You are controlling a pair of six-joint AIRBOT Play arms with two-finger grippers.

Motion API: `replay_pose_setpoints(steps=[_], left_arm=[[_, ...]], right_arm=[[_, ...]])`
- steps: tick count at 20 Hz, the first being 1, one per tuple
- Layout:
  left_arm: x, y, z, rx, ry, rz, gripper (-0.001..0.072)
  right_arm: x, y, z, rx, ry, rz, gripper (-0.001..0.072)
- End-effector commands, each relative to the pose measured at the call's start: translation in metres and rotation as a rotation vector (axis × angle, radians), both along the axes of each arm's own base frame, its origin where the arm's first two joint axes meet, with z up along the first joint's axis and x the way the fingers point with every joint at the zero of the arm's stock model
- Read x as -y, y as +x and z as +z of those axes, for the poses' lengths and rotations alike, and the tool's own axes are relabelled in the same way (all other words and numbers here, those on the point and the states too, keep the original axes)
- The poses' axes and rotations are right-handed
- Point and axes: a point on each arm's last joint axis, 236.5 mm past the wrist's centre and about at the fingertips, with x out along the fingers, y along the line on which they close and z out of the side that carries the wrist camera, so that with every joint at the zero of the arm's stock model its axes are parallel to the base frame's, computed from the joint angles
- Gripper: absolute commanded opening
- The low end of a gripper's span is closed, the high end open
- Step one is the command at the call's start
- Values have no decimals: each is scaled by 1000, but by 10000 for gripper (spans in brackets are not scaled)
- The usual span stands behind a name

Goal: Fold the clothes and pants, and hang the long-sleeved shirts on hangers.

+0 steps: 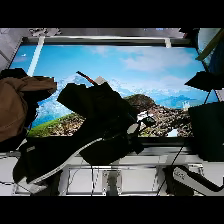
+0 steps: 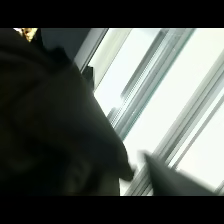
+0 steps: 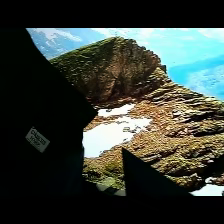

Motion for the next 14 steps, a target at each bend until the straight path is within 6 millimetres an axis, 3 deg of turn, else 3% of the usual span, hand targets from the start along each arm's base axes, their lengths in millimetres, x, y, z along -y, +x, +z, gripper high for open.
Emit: replay_pose_setpoints(steps=[1, 3, 6, 7, 8, 11, 12, 14], left_arm=[[-7, 29, 33, 26, -62, 72, 628], [-49, 71, 79, 87, -78, 150, 617], [-164, 144, 128, 309, 56, 374, 617], [-200, 154, 135, 329, 82, 472, 617], [-227, 152, 132, 311, 96, 541, 618], [-297, 133, 92, 250, 165, 715, 617], [-311, 136, 82, 253, 153, 799, 617], [-331, 169, 79, 301, 67, 1019, 618]], right_arm=[[-13, 14, -9, -21, 99, 21, 372], [-11, 20, -22, -54, 113, 21, 372], [-23, 27, -47, -122, 125, 59, 371], [-32, 29, -57, -147, 127, 85, 371], [-46, 31, -68, -176, 132, 123, 371], [-96, 39, -108, -227, 99, 277, 371], [-113, 50, -123, -218, 71, 298, 372], [-147, 77, -147, -150, 33, 306, 372]])
